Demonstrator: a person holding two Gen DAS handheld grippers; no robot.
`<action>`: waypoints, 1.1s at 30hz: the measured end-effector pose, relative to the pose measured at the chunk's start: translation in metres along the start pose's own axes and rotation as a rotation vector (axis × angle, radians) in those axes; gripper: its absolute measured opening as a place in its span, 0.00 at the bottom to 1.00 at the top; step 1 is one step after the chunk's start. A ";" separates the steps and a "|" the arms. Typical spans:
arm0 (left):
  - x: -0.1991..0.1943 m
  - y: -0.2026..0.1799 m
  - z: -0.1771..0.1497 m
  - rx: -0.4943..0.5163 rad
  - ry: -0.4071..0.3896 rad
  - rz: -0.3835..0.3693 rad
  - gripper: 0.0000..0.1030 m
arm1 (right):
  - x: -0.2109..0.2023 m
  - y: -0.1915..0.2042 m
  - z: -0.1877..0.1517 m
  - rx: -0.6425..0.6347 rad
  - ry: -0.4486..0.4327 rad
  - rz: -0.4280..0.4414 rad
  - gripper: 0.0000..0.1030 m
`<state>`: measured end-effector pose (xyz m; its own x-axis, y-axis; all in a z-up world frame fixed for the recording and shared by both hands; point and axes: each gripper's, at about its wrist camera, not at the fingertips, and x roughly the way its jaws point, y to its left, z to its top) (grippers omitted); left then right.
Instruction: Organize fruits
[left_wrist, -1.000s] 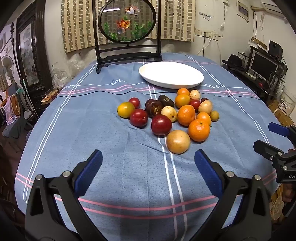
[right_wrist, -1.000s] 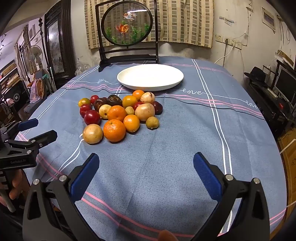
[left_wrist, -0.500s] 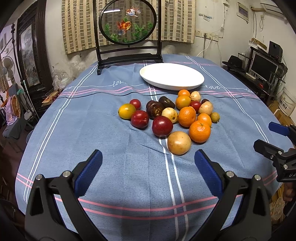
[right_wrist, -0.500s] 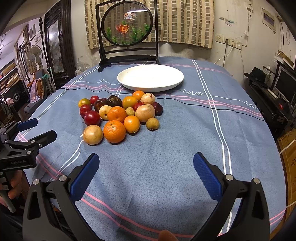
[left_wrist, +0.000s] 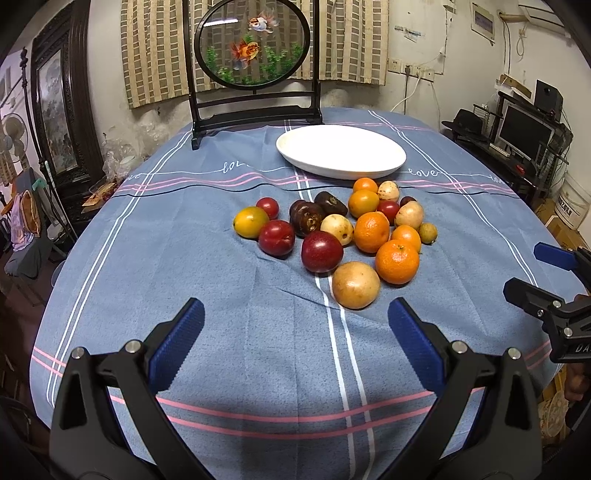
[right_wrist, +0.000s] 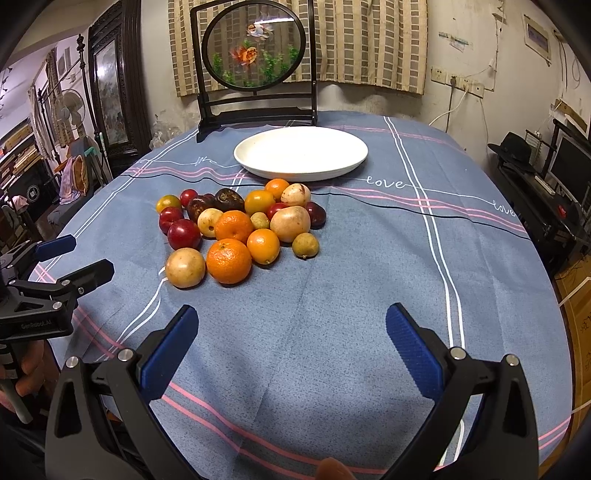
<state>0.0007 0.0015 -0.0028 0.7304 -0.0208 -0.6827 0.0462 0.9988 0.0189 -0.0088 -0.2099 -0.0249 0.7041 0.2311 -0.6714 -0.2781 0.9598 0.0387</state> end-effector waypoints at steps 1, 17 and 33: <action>0.000 0.000 0.000 -0.001 0.000 -0.001 0.98 | 0.001 -0.001 -0.001 0.001 0.000 0.000 0.99; 0.000 -0.002 0.000 0.004 0.004 -0.002 0.98 | 0.003 -0.001 -0.001 0.003 0.004 0.001 0.99; 0.011 0.000 0.002 0.008 0.022 -0.015 0.98 | 0.014 -0.007 0.003 0.016 0.028 0.000 0.99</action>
<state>0.0106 0.0008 -0.0088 0.7145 -0.0346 -0.6988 0.0626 0.9979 0.0145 0.0050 -0.2125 -0.0324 0.6852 0.2268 -0.6921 -0.2674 0.9623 0.0507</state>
